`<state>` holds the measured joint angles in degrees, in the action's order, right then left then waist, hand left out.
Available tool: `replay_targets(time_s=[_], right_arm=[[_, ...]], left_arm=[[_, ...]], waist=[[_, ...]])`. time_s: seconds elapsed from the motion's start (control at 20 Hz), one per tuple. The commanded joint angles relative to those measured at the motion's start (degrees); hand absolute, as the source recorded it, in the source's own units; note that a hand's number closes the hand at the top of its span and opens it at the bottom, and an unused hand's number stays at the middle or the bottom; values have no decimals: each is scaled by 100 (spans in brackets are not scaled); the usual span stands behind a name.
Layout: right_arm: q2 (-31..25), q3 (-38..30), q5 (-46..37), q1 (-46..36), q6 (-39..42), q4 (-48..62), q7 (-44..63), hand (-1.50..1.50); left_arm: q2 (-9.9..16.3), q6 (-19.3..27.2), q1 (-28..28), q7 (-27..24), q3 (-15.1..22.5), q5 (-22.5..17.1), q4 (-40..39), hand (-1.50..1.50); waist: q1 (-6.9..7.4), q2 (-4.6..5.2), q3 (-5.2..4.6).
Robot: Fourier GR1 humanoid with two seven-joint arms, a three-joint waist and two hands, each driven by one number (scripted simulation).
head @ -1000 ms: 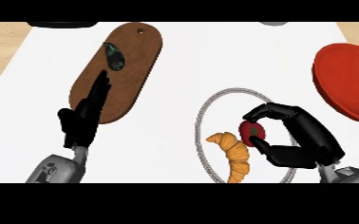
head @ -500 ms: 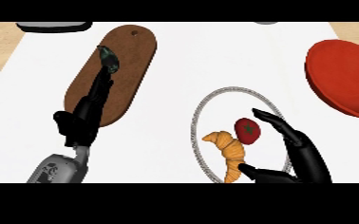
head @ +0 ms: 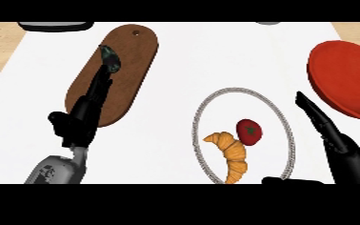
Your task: Pick the tomato from the placemat and place it in the bowl
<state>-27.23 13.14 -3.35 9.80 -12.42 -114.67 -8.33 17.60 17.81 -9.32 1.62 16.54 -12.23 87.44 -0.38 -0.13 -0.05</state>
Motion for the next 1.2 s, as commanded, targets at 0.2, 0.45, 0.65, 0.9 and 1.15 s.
replay_targets(time_s=[0.2, 0.45, 0.65, 0.9, 1.15], right_arm=[[-467, 123, -111, -677, 614, -698, 2642, -150], [-608, 179, -41, -1209, 1192, -23, 3337, -150], [-342, 531, -334, -1375, 1420, 201, 3765, -150], [-141, 455, -615, -767, 1717, 250, 3262, -150], [261, 3, -575, -807, 2126, 574, 2856, -150]], left_arm=[[-17, -165, 234, -67, -52, 117, 107, 0], [-373, -69, -126, -253, -43, 318, -392, 0], [-316, -213, -93, -76, -159, 328, -199, 0], [-410, -322, -188, 212, -429, 423, -70, 0], [-691, -574, -34, -96, -615, 608, -386, 0]], waist=[[91, 9, -4], [69, 28, 0], [62, 16, 2], [17, 9, 5], [20, 11, 4]])
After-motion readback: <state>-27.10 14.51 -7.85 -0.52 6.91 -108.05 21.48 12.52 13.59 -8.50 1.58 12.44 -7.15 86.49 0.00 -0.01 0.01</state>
